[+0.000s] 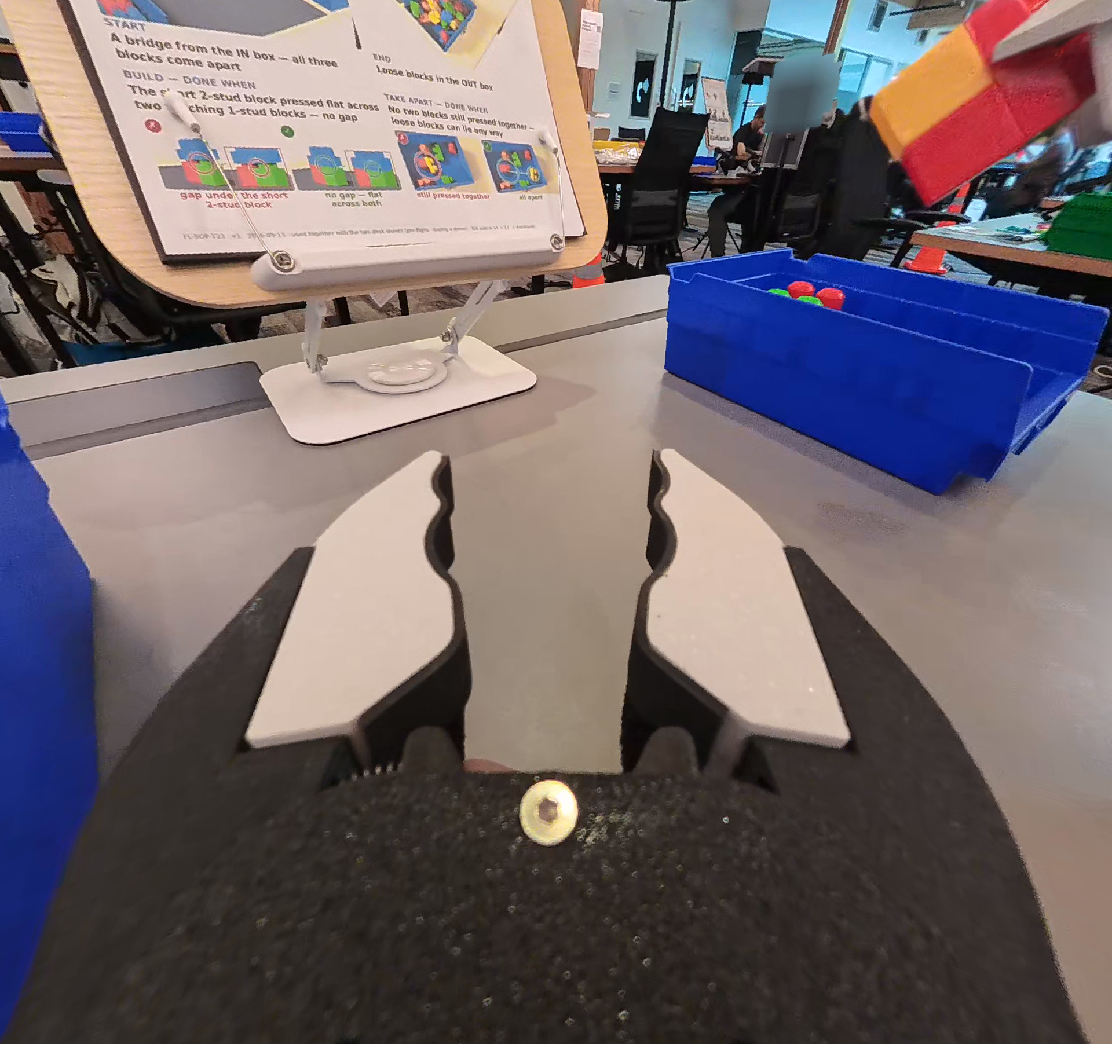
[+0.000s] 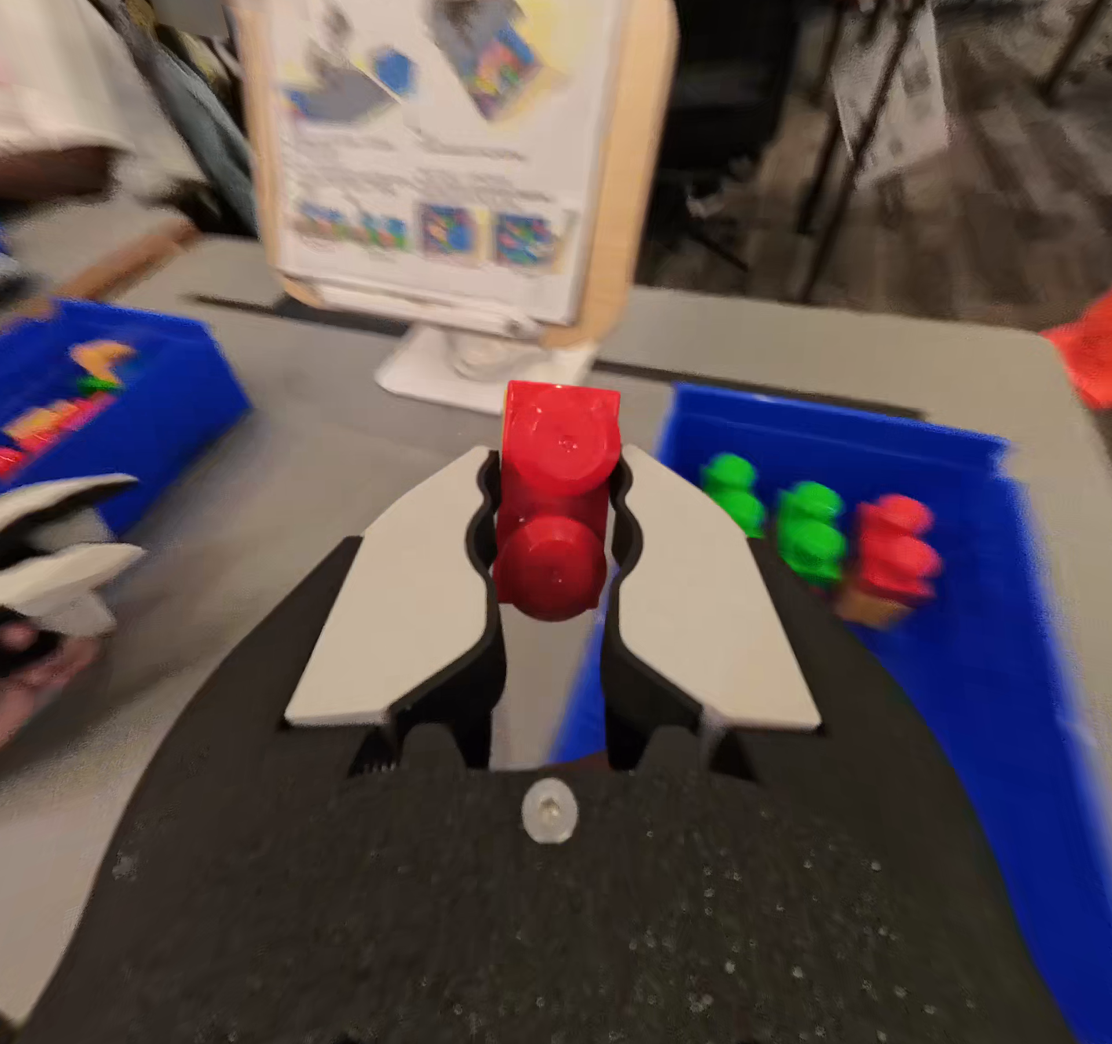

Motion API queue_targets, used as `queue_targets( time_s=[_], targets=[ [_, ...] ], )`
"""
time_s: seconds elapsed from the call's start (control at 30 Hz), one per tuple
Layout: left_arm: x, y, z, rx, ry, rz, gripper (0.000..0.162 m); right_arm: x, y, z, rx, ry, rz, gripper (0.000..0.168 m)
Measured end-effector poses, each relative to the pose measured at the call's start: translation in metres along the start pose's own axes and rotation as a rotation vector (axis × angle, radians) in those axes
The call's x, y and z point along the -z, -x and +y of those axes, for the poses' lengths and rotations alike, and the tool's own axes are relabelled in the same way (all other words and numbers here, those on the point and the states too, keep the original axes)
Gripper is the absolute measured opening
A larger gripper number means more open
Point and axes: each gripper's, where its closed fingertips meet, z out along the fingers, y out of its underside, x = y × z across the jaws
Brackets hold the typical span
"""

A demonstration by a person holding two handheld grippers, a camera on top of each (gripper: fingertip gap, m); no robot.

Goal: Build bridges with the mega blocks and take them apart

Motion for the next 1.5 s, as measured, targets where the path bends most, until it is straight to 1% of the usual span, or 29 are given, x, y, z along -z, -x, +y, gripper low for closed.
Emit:
queue_targets(
  time_s=[0.07,0.1,0.13,0.27,0.37,0.47,0.57,0.63,0.8,0.87,0.9,0.97,1.03,1.1,1.13,1.17,1.2,1.23,1.27,1.33,1.4,1.47,1.5],
  targets=[
    [-0.001,-0.002,0.002,0.012,0.012,0.015,0.061,0.007,-0.055,0.005,0.038,0.162,0.131,0.035],
    [-0.002,-0.003,0.002,0.018,0.017,0.022,0.061,0.008,-0.081,0.016,0.047,0.261,0.194,0.035],
    [-0.003,-0.004,0.003,0.023,0.021,0.028,0.061,0.006,-0.101,0.032,0.057,0.369,0.221,0.035],
    [-0.005,-0.005,0.004,0.038,0.034,0.050,0.061,-0.018,-0.153,0.093,0.043,0.586,0.262,0.035],
    [-0.004,-0.003,0.004,0.033,0.035,0.043,0.061,-0.031,-0.171,0.131,0.027,0.703,0.296,0.035],
    [-0.004,-0.003,0.005,0.046,0.040,0.055,0.061,-0.041,-0.178,0.151,-0.002,0.747,0.327,0.036],
    [-0.005,-0.004,0.005,0.051,0.046,0.061,0.061,-0.046,-0.188,0.163,0.003,0.784,0.392,0.036],
    [-0.004,-0.004,0.006,0.048,0.047,0.063,0.061,-0.049,-0.193,0.167,0.003,0.782,0.428,0.036],
    [-0.006,-0.005,0.009,0.054,0.064,0.069,0.062,-0.049,-0.199,0.165,-0.027,0.728,0.458,0.037],
    [-0.006,-0.005,0.010,0.048,0.068,0.065,0.062,-0.043,-0.200,0.154,0.025,0.690,0.492,0.057],
    [-0.006,-0.004,0.011,0.045,0.070,0.060,0.062,-0.039,-0.197,0.141,0.053,0.642,0.504,0.062],
    [-0.005,-0.002,0.011,0.045,0.070,0.055,0.062,-0.028,-0.175,0.102,0.112,0.491,0.514,0.063],
    [-0.006,-0.001,0.011,0.050,0.069,0.049,0.063,-0.021,-0.120,0.059,0.151,0.278,0.408,0.061],
    [-0.007,0.001,0.012,0.054,0.073,0.045,0.063,-0.019,-0.036,0.031,0.134,0.060,0.161,0.053],
    [-0.007,0.000,0.013,0.056,0.079,0.046,0.063,-0.020,0.006,0.029,0.102,-0.005,0.029,0.043],
    [-0.008,0.000,0.014,0.058,0.085,0.049,0.063,-0.023,0.047,0.037,0.067,-0.021,-0.111,0.042],
    [-0.008,-0.001,0.015,0.058,0.090,0.052,0.064,-0.027,0.085,0.050,0.038,-0.003,-0.245,0.047],
    [-0.009,-0.001,0.016,0.056,0.093,0.052,0.064,-0.032,0.117,0.067,0.021,0.019,-0.348,0.052],
    [-0.009,0.000,0.017,0.053,0.094,0.049,0.064,-0.036,0.141,0.084,0.023,0.035,-0.409,0.054],
    [-0.009,0.001,0.018,0.049,0.097,0.045,0.064,-0.043,0.172,0.111,0.023,-0.005,-0.469,0.053],
    [-0.009,0.001,0.019,0.053,0.103,0.043,0.064,-0.052,0.186,0.139,0.048,0.038,-0.476,0.057],
    [-0.011,-0.001,0.020,0.065,0.109,0.051,0.064,-0.059,0.184,0.160,0.089,0.098,-0.436,0.058],
    [-0.013,-0.002,0.021,0.067,0.114,0.053,0.065,-0.060,0.182,0.162,0.088,0.100,-0.436,0.058]
  ],
)
